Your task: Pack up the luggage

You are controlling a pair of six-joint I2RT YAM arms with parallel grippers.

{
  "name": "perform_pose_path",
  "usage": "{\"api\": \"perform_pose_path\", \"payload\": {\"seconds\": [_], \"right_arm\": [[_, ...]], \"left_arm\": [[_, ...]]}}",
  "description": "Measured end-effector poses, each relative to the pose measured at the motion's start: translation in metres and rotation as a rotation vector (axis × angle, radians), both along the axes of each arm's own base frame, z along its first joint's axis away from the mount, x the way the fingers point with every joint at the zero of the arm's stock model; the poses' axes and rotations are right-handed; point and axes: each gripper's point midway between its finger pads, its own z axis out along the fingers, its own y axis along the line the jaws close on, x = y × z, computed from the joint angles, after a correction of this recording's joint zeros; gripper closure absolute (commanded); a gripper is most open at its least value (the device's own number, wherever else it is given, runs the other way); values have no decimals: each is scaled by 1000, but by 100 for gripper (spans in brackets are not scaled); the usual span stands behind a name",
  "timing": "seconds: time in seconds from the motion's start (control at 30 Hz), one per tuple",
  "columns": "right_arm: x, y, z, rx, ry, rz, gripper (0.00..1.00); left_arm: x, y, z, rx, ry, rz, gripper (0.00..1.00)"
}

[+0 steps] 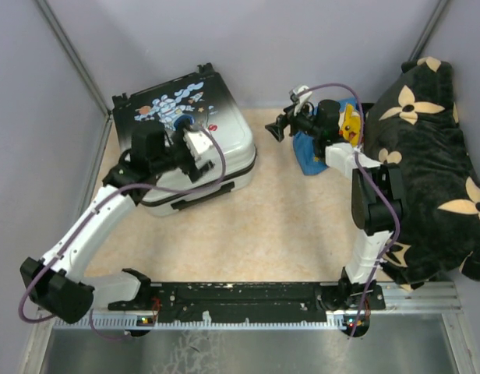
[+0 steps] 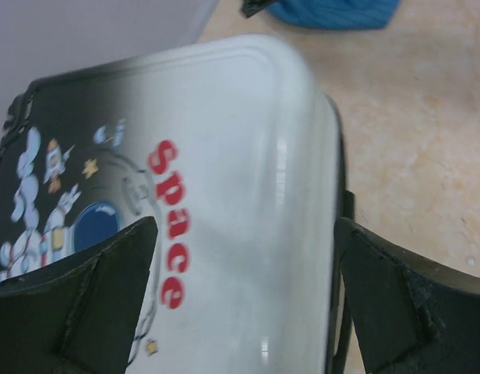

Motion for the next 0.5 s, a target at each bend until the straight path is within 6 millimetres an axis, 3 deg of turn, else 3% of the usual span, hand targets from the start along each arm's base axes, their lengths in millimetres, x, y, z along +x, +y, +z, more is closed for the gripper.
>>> {"api": "perform_pose_path", "payload": {"seconds": [0.1, 0.2, 0.4, 0.5], "right_arm": [[15, 3, 15, 1, -3, 0, 1], [29, 5, 15, -6, 30, -1, 1], [56, 10, -12, -28, 124, -17, 1], [67, 13, -26, -50, 159, -29, 1]], "left_arm": [[40, 28, 23, -97, 55, 153, 0], [78, 74, 33, -196, 117, 331, 0], [135, 181, 32, -453, 267, 655, 0], [145, 241, 22, -585, 324, 803, 0]]}}
